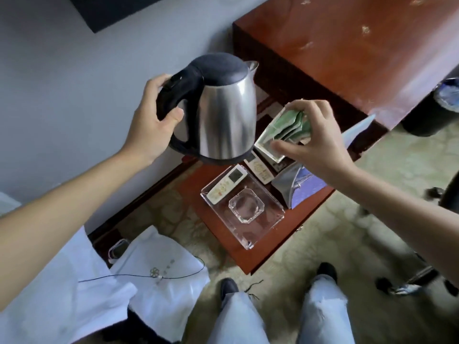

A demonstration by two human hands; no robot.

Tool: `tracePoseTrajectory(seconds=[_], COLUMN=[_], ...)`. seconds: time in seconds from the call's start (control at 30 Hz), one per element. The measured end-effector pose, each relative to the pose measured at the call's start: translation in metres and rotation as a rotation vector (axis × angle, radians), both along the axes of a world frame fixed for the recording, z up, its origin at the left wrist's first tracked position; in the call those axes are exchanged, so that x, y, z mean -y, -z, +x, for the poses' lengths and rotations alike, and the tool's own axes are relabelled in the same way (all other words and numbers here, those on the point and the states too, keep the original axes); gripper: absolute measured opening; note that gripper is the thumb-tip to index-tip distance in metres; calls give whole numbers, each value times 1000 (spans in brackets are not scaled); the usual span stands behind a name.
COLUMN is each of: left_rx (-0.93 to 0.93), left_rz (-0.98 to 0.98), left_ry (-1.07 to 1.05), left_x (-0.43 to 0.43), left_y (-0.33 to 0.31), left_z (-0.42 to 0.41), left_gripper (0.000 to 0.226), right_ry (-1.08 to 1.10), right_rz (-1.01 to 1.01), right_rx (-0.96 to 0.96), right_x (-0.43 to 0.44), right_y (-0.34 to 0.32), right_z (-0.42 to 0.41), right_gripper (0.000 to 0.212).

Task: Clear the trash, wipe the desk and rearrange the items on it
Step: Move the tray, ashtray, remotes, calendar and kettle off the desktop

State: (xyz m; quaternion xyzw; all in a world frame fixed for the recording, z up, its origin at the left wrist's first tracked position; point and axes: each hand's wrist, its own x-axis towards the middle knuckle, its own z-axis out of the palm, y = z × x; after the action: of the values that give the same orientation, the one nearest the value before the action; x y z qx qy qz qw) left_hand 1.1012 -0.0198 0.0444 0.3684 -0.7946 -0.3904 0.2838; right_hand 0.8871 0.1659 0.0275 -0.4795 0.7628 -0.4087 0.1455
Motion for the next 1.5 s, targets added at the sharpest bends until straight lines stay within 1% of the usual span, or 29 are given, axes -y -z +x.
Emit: tracePoseTrajectory(seconds=[0.13,0.23,0.43,0.57,0.67,0.8,0.9,0.93,0.97,1.03,1.1,1.13,1.17,1.2,1.27,1.3,1.33,1.43,1.5], left_rx=[48,51,-33,-112,-160,-156,-115,-102,-92,-80,-81,-83,-84,-86,-87,-84,-80,-82,-95], left_rz=[32,40,35,-9,-33,-28,-30,-30,-32,-36,-35,-38,-44,-52,-62,-64,-61,-47,-31], left_ry=[-21,-58,-46,22,22,0,-4,-5,-11,-31,-48,-53,-58,-62,-72,-78,-84,-93,-87], left_x=[23,36,64,68,71,77,79,81,83,87,90,91,92,92,92,93,93,93,88], left_y=[45,81,157,188,208,233,247,251,254,256,256,255,255,255,257,257,258,259,260], left_z=[30,36,16,-12,-21,-7,14,21,28,41,50,54,58,61,66,69,71,75,72], left_gripper=[45,45,45,45,45,46,47,47,47,46,46,45,45,45,44,44,45,44,44], right_ry=[-49,-88,11,22,12,33,15,29,46,16,-138,-235,-315,-367,-403,-403,-397,-408,-401], right_rz=[84,172,353,402,365,409,567,596,594,518,417,411,451,531,743,801,819,727,642], right_rx=[15,20,65,111,105,30,-107,-154,-208,-321,-349,-332,-318,-323,-423,-469,-493,-509,-545], right_x=[10,11,9,9,10,18,24,28,33,55,90,109,127,142,158,160,159,148,138], right_y=[34,76,183,241,269,290,289,285,279,269,267,271,279,289,310,318,324,330,333], right_z=[35,50,60,62,63,67,72,74,75,77,81,86,91,96,100,99,97,89,87], right_gripper=[61,64,77,82,81,79,81,78,73,61,50,46,45,48,56,59,60,56,61])
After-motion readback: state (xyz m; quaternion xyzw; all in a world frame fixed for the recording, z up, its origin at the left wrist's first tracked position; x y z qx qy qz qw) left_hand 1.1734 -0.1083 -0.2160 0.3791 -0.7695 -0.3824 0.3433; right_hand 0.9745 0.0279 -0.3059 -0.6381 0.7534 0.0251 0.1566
